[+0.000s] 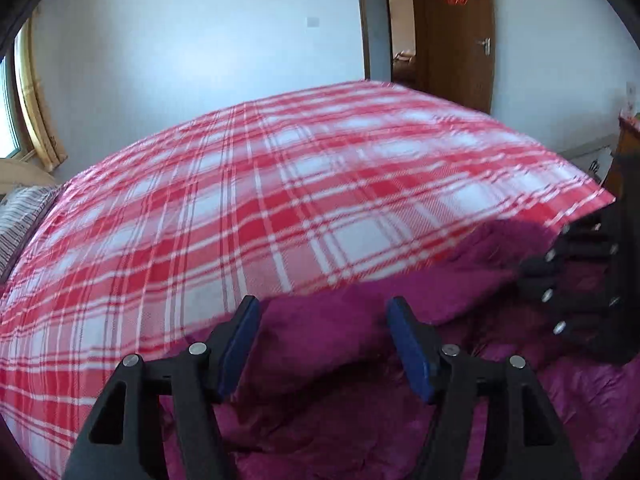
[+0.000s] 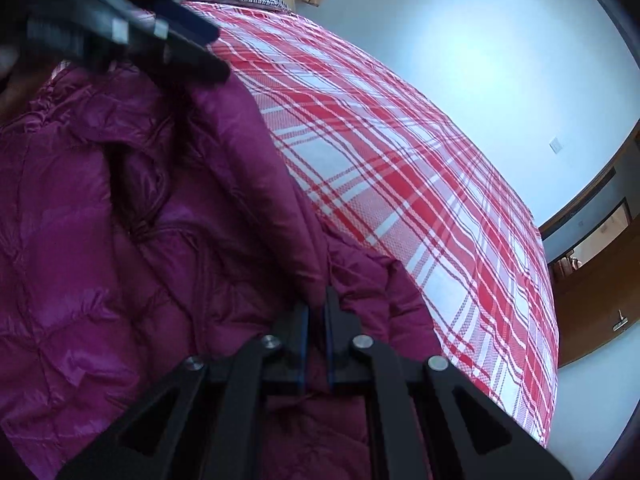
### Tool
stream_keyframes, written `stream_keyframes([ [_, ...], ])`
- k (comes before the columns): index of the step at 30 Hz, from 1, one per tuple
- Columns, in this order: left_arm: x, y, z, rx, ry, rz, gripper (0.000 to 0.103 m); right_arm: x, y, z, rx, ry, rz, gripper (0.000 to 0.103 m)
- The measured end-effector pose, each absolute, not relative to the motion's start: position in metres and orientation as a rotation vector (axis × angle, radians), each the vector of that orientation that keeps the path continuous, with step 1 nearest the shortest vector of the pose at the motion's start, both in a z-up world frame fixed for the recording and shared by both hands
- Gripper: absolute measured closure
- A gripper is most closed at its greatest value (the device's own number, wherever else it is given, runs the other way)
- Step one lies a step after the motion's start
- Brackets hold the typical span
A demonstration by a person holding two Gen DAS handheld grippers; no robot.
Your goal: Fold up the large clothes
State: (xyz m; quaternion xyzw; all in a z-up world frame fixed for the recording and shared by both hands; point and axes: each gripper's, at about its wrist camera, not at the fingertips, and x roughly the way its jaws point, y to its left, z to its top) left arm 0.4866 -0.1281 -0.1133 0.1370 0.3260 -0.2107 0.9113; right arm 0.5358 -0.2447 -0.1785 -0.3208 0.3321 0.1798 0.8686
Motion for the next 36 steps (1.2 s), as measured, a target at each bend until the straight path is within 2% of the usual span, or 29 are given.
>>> stream_keyframes([
  [4,0.485,-0.123,-0.141,0.297,0.747,-0.438,0.036,0.532,-0.246,-0.177,-0.663,0.692,0.377,0.094],
  [7,0.482,-0.123,-0.147,0.308,0.731,-0.430,0.036,0.529,-0.249,-0.167,-0.601,0.709,0.404,0.091],
  [9,0.483,-0.123,-0.149,0.306,0.732,-0.424,0.036,0.526,-0.256,-0.149,-0.487,0.725,0.429,0.081],
  [12,0.484,-0.123,-0.152,0.301,0.732,-0.425,0.036,0.523,-0.265,-0.118,-0.277,0.713,0.456,0.077],
  [16,0.486,-0.124,-0.153,0.308,0.732,-0.418,0.036,0.539,-0.262,-0.100,-0.058,0.743,0.337,0.077],
  [22,0.472,-0.107,-0.117,0.175,0.652,-0.430,0.036,0.568,-0.252,-0.159,-0.029,0.912,0.145,0.076],
  [26,0.468,-0.114,-0.088,0.143,0.577,-0.426,0.031,0.549,-0.255,-0.171,-0.065,0.839,0.171,0.077],
  [30,0.496,-0.129,-0.128,0.275,0.742,-0.254,0.031,0.549,-0.259,-0.173,-0.056,0.828,0.175,0.077],
  [32,0.502,-0.117,-0.150,0.223,0.794,-0.255,0.030,0.552,-0.264,-0.176,-0.015,0.823,0.188,0.078],
  [36,0.503,-0.110,-0.155,0.181,0.793,-0.265,0.024,0.555,-0.272,-0.182,0.051,0.812,0.211,0.079],
])
